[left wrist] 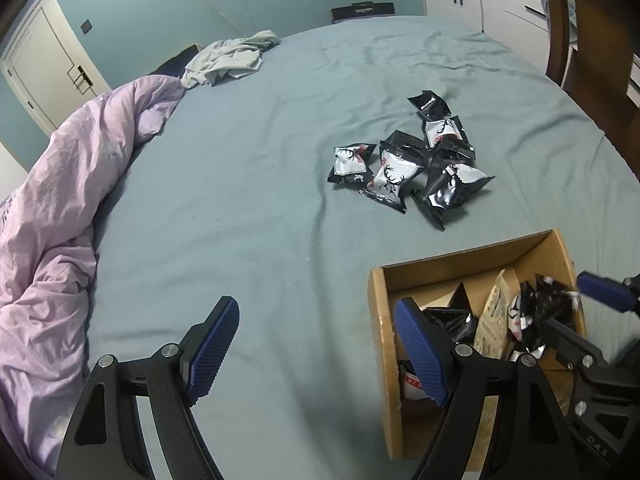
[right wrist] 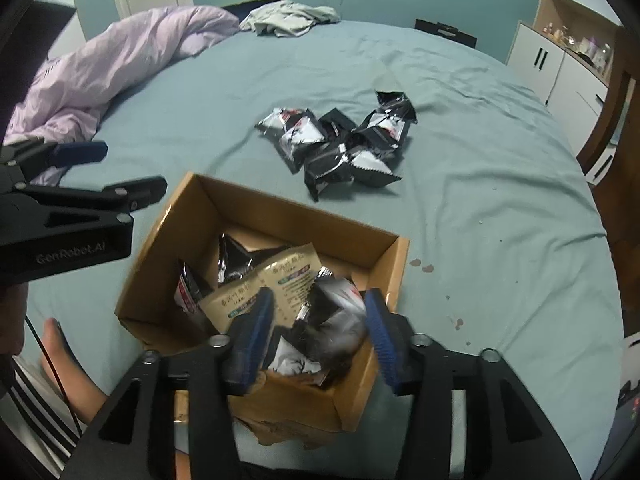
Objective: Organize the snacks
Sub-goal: 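Release the snack packet into the box from the right gripper, then grasp another black-and-white snack packet from the pile with the right gripper, then grasp a white snack packet with the left gripper while the right gripper holds its packet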
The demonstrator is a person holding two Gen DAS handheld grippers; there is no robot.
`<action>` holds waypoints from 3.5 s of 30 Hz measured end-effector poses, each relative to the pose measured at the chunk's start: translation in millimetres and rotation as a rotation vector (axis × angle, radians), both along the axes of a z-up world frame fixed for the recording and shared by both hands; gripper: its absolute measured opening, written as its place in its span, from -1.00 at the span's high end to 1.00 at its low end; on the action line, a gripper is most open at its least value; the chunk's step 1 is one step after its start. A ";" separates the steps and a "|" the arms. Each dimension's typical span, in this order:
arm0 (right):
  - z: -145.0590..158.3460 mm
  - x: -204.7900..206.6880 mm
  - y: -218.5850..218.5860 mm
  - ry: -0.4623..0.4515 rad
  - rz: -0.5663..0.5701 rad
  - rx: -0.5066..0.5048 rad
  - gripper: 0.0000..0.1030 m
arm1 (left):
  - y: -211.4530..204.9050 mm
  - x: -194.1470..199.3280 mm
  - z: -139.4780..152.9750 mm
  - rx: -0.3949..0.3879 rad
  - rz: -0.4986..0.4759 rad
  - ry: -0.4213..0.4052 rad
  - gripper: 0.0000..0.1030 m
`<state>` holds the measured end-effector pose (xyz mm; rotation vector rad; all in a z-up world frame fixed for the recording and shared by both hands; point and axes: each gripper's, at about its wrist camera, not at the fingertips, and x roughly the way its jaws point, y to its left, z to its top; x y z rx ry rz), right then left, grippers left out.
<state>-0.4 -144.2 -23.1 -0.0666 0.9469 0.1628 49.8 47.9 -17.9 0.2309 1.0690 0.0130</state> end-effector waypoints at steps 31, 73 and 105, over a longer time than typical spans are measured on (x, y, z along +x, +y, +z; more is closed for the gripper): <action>-11.0 140.5 -50.6 0.170 -0.061 0.164 -0.32 | -2.3 17.0 7.4 -0.070 -0.014 0.017 -0.57; 34.3 45.5 -100.8 -0.010 -0.170 0.466 0.29 | 22.5 41.4 -21.6 -0.283 0.099 0.071 -0.57; -16.8 65.4 -95.5 0.011 -0.170 0.523 0.29 | -16.6 198.5 -98.9 -0.150 -0.033 0.161 0.34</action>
